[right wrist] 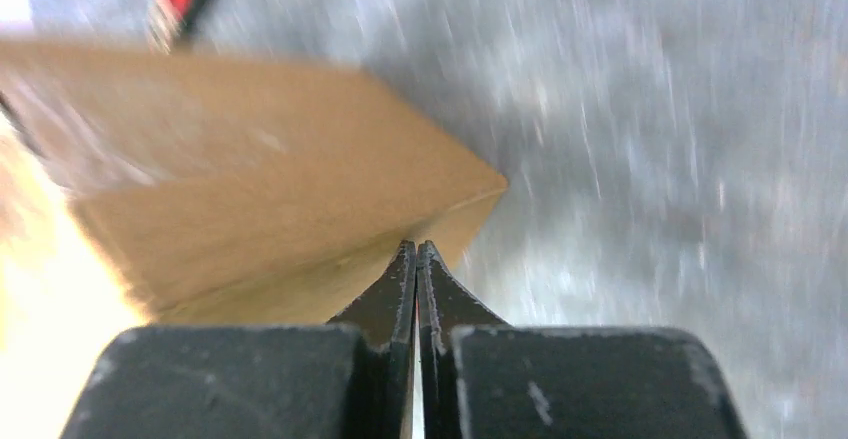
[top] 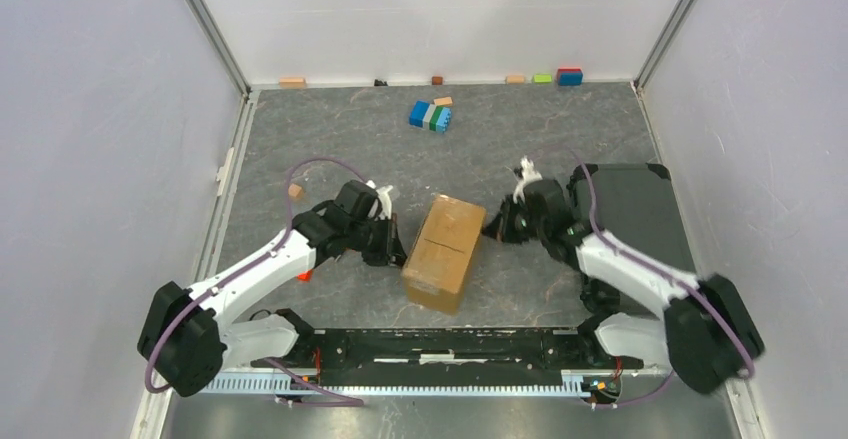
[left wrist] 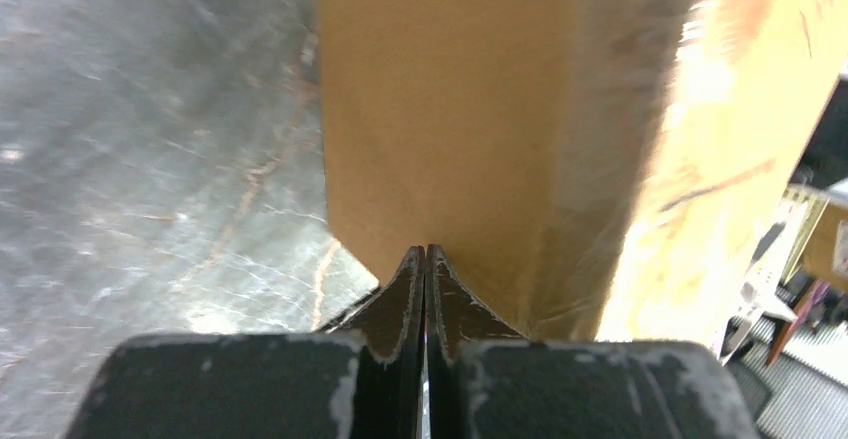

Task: Unpack the express box
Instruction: Open the express box at the center of the board.

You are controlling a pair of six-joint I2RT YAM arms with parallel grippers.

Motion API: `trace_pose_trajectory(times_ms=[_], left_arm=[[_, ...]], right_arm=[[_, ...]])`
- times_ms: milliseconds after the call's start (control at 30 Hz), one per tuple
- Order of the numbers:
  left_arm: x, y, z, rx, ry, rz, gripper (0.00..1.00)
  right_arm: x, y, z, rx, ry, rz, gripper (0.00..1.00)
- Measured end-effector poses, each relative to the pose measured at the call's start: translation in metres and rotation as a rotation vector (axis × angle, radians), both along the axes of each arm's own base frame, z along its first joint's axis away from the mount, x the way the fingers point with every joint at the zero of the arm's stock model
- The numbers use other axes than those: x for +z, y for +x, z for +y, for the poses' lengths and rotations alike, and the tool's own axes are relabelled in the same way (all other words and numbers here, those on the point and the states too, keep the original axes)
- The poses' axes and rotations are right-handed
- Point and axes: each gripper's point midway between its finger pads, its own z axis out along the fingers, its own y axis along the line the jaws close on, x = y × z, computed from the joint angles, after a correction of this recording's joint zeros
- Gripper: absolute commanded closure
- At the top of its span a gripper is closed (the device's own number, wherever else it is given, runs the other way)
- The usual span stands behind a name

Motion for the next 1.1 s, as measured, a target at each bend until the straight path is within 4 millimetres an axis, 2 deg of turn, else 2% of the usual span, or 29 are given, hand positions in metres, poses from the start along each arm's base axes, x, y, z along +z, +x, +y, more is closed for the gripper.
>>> trace_pose_trajectory(times_ms=[100, 200, 267, 367, 433, 500, 567, 633, 700, 767, 867, 1000, 1100], left_arm=[[0.006, -0.02, -0.016, -0.059, -0.013, -0.009, 0.98], [0.008, -0.024, -0.021, -0.061, -0.012, -0.023, 0.95], [0.009, -0.018, -0.014, -0.025, 0.007, -0.045, 0.91], [0.017, 0.001, 0.003, 0.057, 0.039, -0.073, 0.84], [0.029, 0.02, 0.016, 0.116, 0.053, -0.114, 0.79], [0.046, 0.046, 0.031, 0.178, 0.055, -0.165, 0.71], [0.06, 0.07, 0.041, 0.226, 0.06, -0.206, 0.68], [0.07, 0.1, 0.041, 0.252, 0.061, -0.23, 0.67], [0.072, 0.126, 0.027, 0.241, 0.037, -0.234, 0.67], [0.064, 0.148, 0.01, 0.214, 0.009, -0.217, 0.67], [0.035, 0.169, -0.009, 0.173, -0.01, -0.15, 0.67], [0.007, 0.179, -0.023, 0.14, -0.024, -0.078, 0.67], [0.002, 0.185, -0.033, 0.118, -0.045, -0.066, 0.67]], right_arm=[[0.03, 0.059, 0.022, 0.005, 0.004, -0.064, 1.0], [0.074, 0.115, 0.052, 0.045, 0.024, -0.195, 0.97], [0.092, 0.131, 0.057, 0.055, 0.016, -0.259, 0.9], [0.094, 0.13, 0.045, 0.047, -0.042, -0.283, 0.8], [0.092, 0.122, 0.029, 0.03, -0.092, -0.283, 0.77], [0.095, 0.104, 0.012, 0.02, -0.12, -0.289, 0.77], [0.102, 0.084, -0.001, 0.015, -0.126, -0.3, 0.75], [0.108, 0.06, -0.007, 0.03, -0.126, -0.317, 0.75], [0.112, 0.028, -0.002, 0.087, -0.108, -0.334, 0.75], [0.11, 0.0, 0.004, 0.147, -0.095, -0.324, 0.75], [0.12, -0.038, 0.018, 0.255, -0.047, -0.34, 0.75], [0.128, -0.073, 0.03, 0.365, 0.001, -0.349, 0.75], [0.129, -0.102, 0.046, 0.47, 0.028, -0.342, 0.75]])
